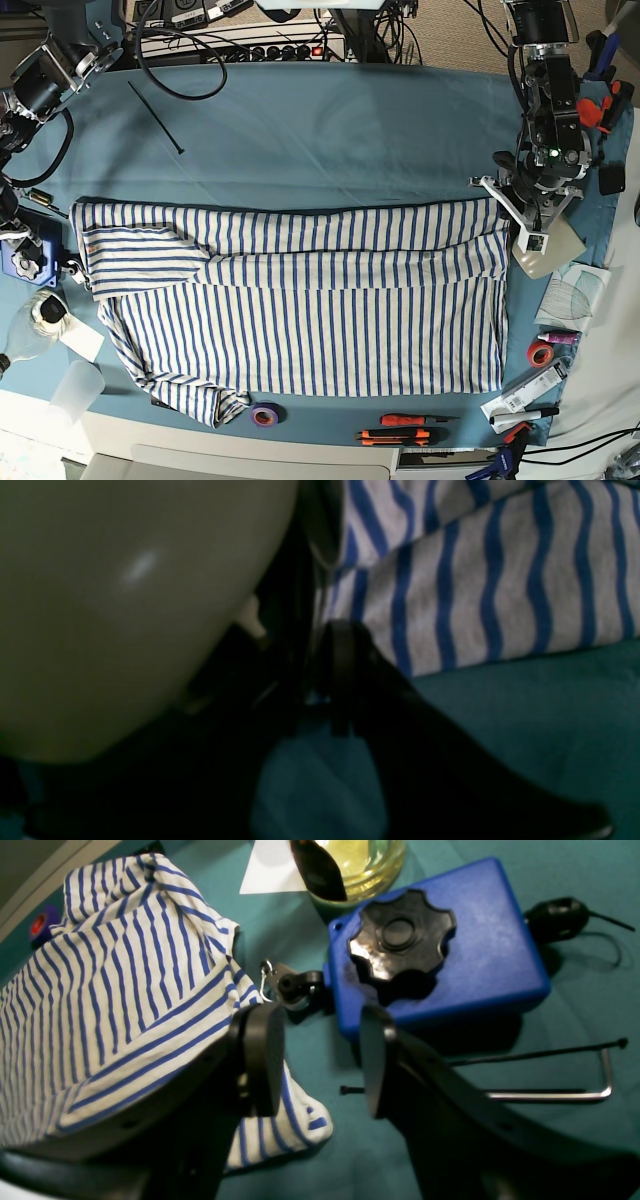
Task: Fold the T-shirt properly
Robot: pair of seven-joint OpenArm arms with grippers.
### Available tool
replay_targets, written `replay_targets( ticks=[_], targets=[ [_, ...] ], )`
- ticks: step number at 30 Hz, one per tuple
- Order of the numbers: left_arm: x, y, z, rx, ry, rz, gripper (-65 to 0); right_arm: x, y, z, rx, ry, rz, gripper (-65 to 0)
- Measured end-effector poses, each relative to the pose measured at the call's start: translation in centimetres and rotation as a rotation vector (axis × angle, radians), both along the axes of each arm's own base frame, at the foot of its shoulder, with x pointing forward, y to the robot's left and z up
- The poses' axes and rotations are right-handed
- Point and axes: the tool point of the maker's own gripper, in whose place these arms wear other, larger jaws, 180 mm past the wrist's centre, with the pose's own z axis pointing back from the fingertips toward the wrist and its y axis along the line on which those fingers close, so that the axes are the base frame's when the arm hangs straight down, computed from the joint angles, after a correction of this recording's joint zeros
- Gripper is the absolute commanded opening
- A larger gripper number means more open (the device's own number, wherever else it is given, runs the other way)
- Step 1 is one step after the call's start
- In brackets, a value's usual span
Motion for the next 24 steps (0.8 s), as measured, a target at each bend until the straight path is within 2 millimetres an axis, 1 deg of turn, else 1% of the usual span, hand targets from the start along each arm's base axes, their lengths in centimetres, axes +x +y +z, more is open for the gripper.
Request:
replay_targets(
  ticks=[2,7,11,15,18,20,24],
  targets=[
    [0.0,0.0,0.0,0.000,0.000,0.000,-54.2,-0.1,-0.3,0.1,-0.016,0.001,-0.007,-39.0],
    [0.0,0.0,0.0,0.001,0.002,0.000,-54.2,0.0,-0.3,0.1,-0.015,0.000,-0.008,-39.0],
    [-0.4,-0.1,0.3,-0.001,0.024,-0.001,-54.2,-0.1,-0.6,0.4,-0.022,-0.002,-0.010,-39.0],
    [-0.4,-0.3,1.3,-0.116,0.003,0.023,-54.2,0.0,-0.6,0.5,-0.025,-0.007,-0.011,-39.0],
    [-0.8,-0.7,1.4,-0.185,0.019,0.003,-54.2,0.0,-0.6,0.4,-0.024,-0.007,-0.011,-39.0],
    [-1.2,-0.9,1.3,-0.203,0.039,-0.006,-54.2,0.3,-0.2,0.3,-0.031,0.002,0.007,-39.0],
    [-1.1,-0.7,1.2,-0.202,0.038,0.008,-54.2,1.2,0.3,0.0,-0.095,0.041,0.026,-39.0]
  ],
)
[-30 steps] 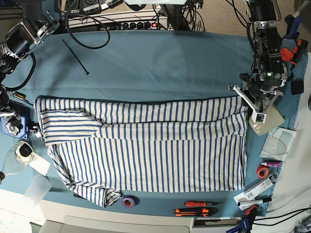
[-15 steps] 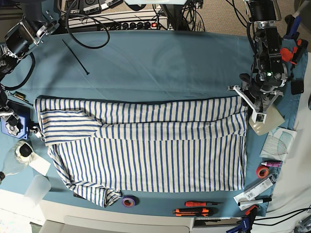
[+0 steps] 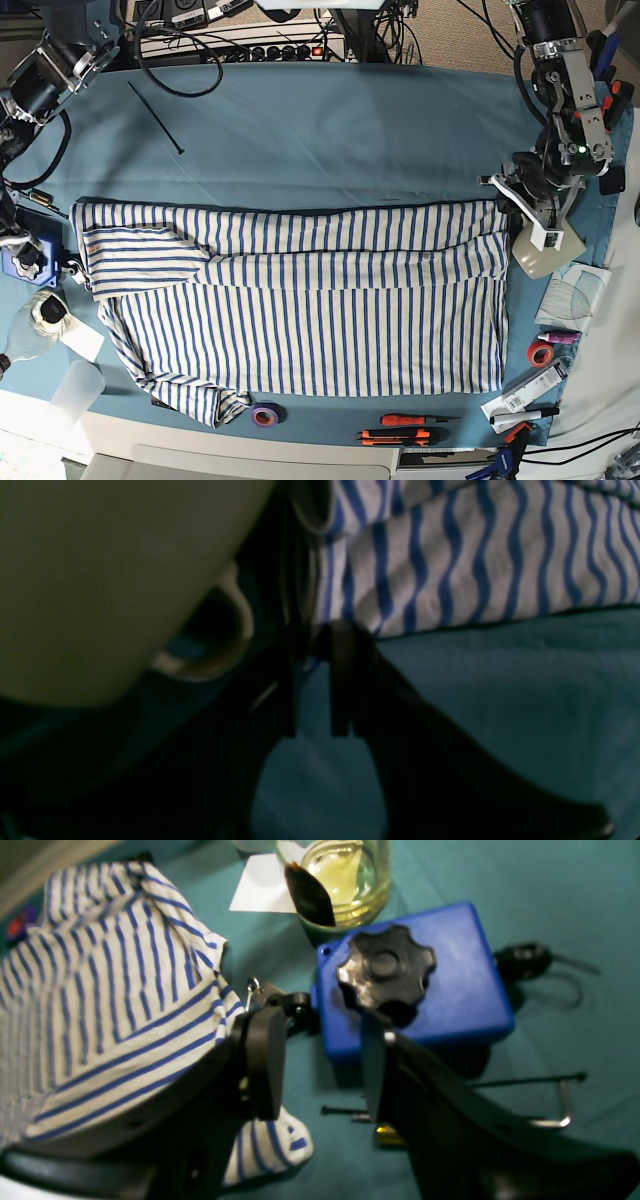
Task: Fold the T-shirt properly
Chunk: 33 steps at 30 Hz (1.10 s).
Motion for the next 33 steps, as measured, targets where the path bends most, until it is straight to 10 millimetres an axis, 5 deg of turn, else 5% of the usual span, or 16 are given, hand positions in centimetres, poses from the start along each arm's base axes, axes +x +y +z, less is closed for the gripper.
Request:
replay_targets(
  ticks=[9,33],
  targets=[
    [-0.1,0.8,-0.9,0.028,0.031,0.015,-54.2,1.6,1.2,-0.2,-0.030,0.005,0.017,-39.0],
    [0.4,1.1,-1.1,0.007,0.082,0.012,-54.3,1.2,1.1,-0.7,-0.051,0.043,0.016,-39.0]
  ],
)
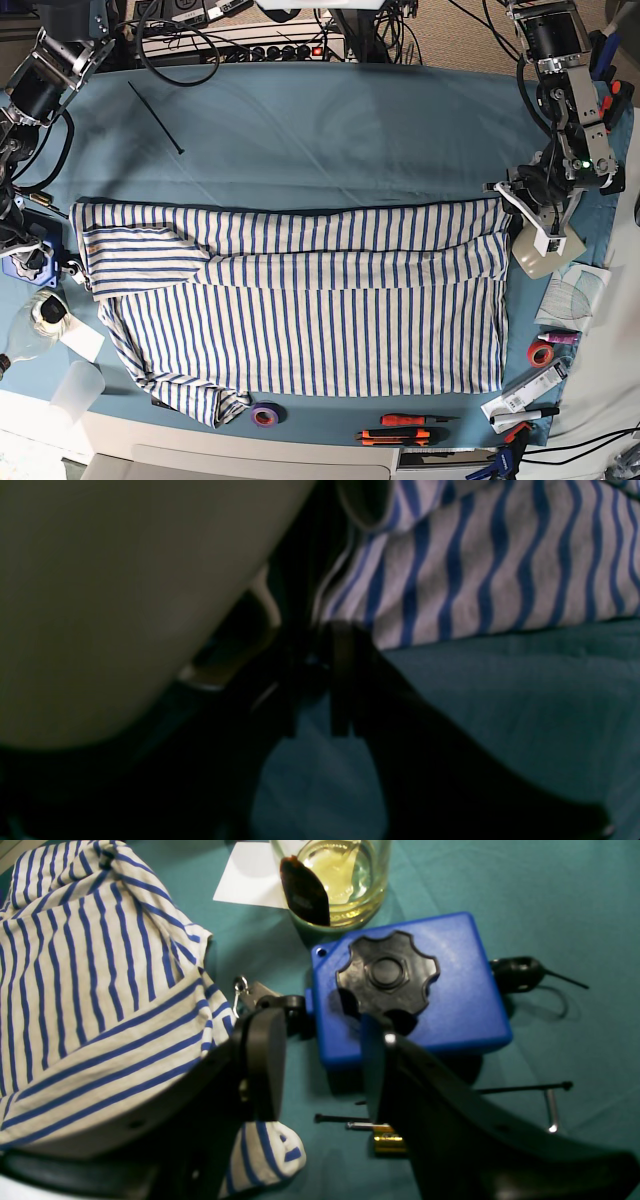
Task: Fold the T-shirt properly
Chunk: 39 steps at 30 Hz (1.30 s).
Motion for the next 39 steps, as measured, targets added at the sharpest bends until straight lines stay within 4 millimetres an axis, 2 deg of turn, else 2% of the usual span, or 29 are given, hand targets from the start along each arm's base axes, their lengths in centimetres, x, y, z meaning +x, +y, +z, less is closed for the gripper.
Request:
replay_targets(
  ticks=[4,11,17,21,24,30,39],
  targets=[
    [0.1,0.1,-0.2,0.000,-0.002,0.005,-54.3,0.0,0.2,-0.2,-0.001,0.007,0.002,-39.0],
    [1.8,0.2,-0.5,-0.030,-0.017,0.009,-54.3,-0.1,0.5,-0.8,0.001,0.026,0.010,-39.0],
    [1.9,0.2,-0.5,-0.031,0.002,0.004,-54.3,-0.1,0.5,-0.8,0.002,0.029,0.011,-39.0],
    [1.9,0.1,-0.5,-0.033,0.007,0.002,-55.1,0.4,2.5,-0.9,0.024,0.021,0.124,-39.0],
    [1.5,-1.4,-0.3,-0.088,0.003,-0.081,-55.6,1.0,4.1,-0.9,0.076,-0.021,0.167,-39.0],
    [1.2,-3.2,-0.2,-0.169,0.010,-0.114,-55.6,1.0,3.4,-0.5,0.066,-0.024,0.144,-39.0],
    [1.2,-3.3,-0.1,-0.174,0.009,-0.114,-55.5,1.0,3.4,-0.5,0.067,-0.023,0.144,-39.0]
  ],
)
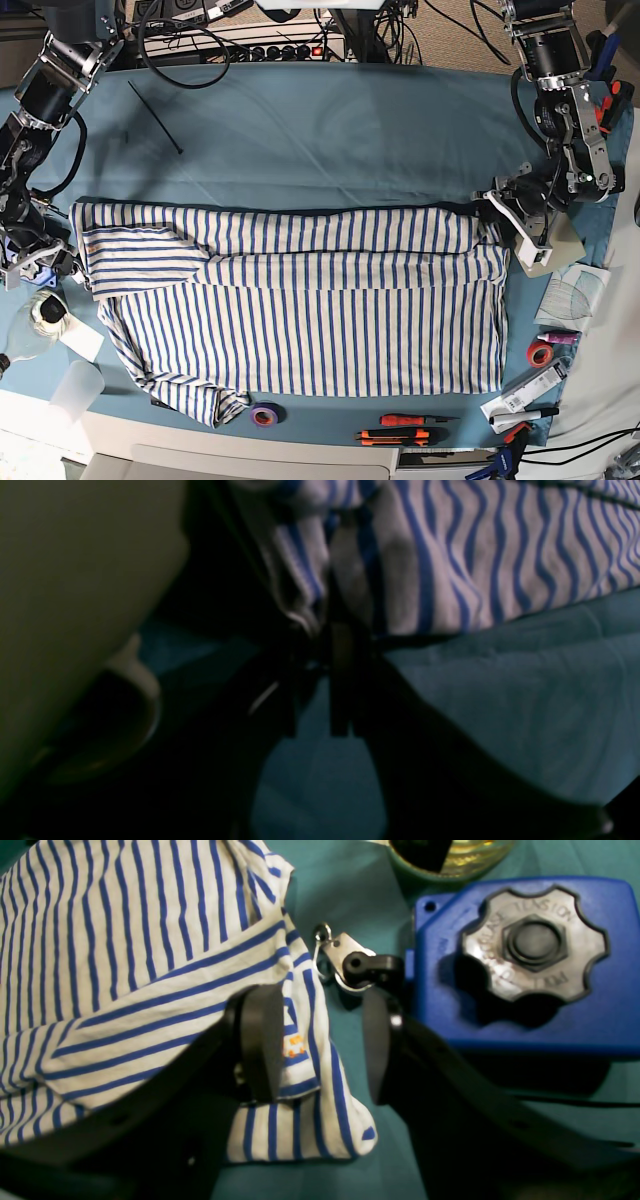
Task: Fold the T-shirt properly
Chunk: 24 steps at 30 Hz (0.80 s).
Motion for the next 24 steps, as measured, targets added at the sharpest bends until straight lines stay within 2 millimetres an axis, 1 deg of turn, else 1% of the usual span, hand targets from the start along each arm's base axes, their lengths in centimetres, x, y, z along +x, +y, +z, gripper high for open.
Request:
replay_targets(
  ticks=[7,12,16,18,20,22,24],
  targets=[
    [0.0,-0.3,0.1,-0.018,-0.002,-0.002,-55.5,-0.4,0.1,-0.6,0.007,0.039,0.004,-39.0],
    [0.0,-0.3,0.1,-0.018,-0.002,-0.002,-55.5,-0.5,0.1,-0.6,0.007,0.040,0.005,-39.0],
    [0.4,-0.2,0.3,-0.018,-0.022,0.006,-55.5,-0.5,0.2,-0.7,0.007,0.045,0.005,-39.0],
    [0.8,-0.1,0.6,-0.015,-0.031,0.006,-55.5,-1.0,0.1,-1.2,0.019,0.084,-0.005,-39.0],
    [1.7,-0.1,1.3,-0.011,-0.051,0.007,-55.5,-1.3,-0.3,-1.5,0.040,0.101,-0.053,-39.0],
    [2.8,-0.1,2.2,-0.010,-0.081,0.007,-55.5,-1.6,-1.1,-1.2,0.064,0.083,-0.097,-39.0],
    [3.6,0.2,2.8,0.008,-0.105,0.010,-55.5,-2.0,-2.1,-0.4,0.105,0.039,-0.144,-39.0]
  ],
)
